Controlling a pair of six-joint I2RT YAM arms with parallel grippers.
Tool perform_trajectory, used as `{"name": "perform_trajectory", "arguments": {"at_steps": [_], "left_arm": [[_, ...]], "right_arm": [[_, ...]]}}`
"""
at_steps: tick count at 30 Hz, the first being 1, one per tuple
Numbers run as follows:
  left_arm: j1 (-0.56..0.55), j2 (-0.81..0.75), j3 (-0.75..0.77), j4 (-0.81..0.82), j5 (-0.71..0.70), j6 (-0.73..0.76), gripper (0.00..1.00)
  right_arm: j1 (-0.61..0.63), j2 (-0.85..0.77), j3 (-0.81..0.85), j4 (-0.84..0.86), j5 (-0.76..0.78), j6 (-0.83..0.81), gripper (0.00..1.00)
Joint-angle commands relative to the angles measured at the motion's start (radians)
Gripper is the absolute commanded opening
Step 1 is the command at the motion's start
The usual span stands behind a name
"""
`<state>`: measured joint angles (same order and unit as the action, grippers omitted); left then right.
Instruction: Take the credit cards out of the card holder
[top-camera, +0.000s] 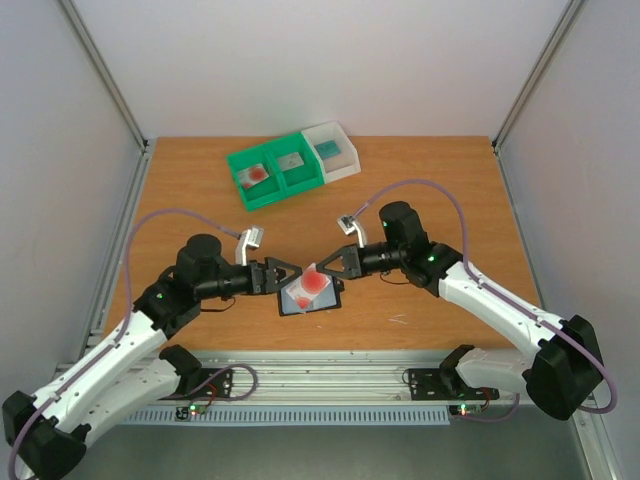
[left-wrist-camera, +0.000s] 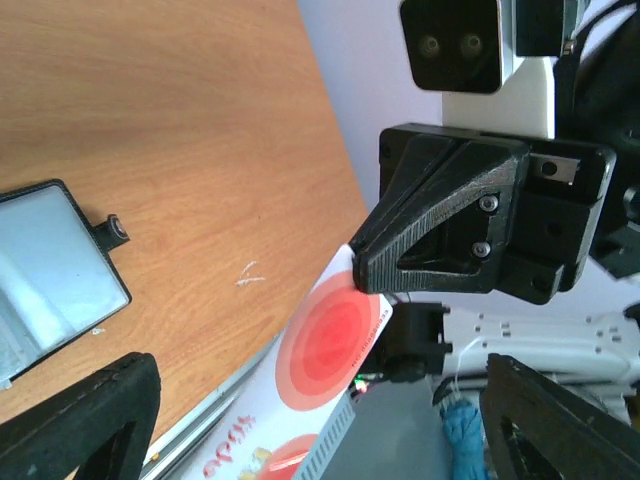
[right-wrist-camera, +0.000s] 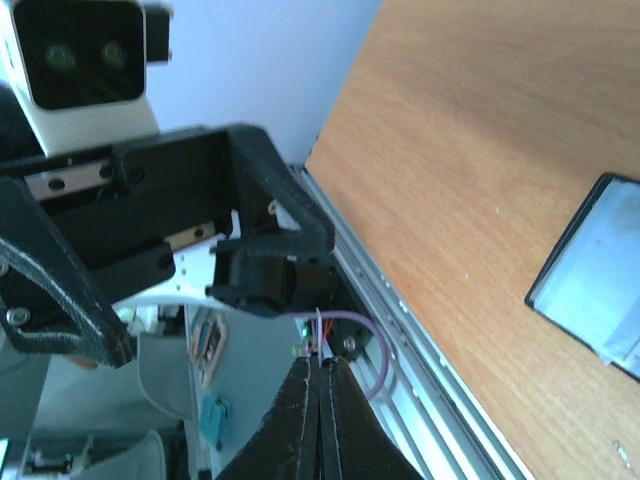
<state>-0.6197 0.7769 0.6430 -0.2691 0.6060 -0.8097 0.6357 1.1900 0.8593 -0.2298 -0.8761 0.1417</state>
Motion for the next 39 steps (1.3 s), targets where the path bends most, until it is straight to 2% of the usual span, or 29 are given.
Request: {"name": "perform_trajectory", "arguments": {"at_steps": [1,7,12,14,21,25,28,30,32,39], "left_arm": [[-0.004,-0.042,-0.018,0.039,-0.118,-0.088,0.89],[-0.004,-0.058,-0.041,0.113,-0.153,-0.180,0.90],[-0.005,-0.028,-0.071,0.232,-0.145,-0.264,0.82],[-0.005,-0.005,-0.076,0.274,-0.132,-0.290,0.75],[-0.005,0.040,-0.143,0.479,-0.115,-0.395,0.35],[-0.005,0.034,-0.165,0.505,-0.129,-0.419,0.19],[-0.004,0.025,-0.174,0.503,-0.141,-0.422,0.18],[-0.005,0.018,-0.174,0.495,-0.147,-0.422,0.25],[-0.005,0.011,-0.173,0.489,-0.147,-0.421,0.27],[-0.005,-0.017,-0.184,0.473,-0.167,-0.428,0.12]], "right_arm": [[-0.014,-0.021,-0.027,0.196,0.081,0.197,0.01],[-0.015,-0.023,-0.057,0.363,0.189,0.348,0.01],[-0.015,-0.007,-0.102,0.491,0.247,0.438,0.01],[-0.015,-0.006,-0.110,0.522,0.259,0.457,0.01],[-0.015,-0.028,-0.152,0.543,0.317,0.476,0.01],[-0.015,-0.034,-0.164,0.541,0.329,0.478,0.01],[-0.014,-0.036,-0.176,0.537,0.347,0.478,0.01],[-0.015,-0.036,-0.180,0.541,0.350,0.481,0.01],[-0.015,-0.038,-0.187,0.550,0.351,0.487,0.01],[-0.014,-0.057,-0.206,0.548,0.372,0.494,0.01]]}}
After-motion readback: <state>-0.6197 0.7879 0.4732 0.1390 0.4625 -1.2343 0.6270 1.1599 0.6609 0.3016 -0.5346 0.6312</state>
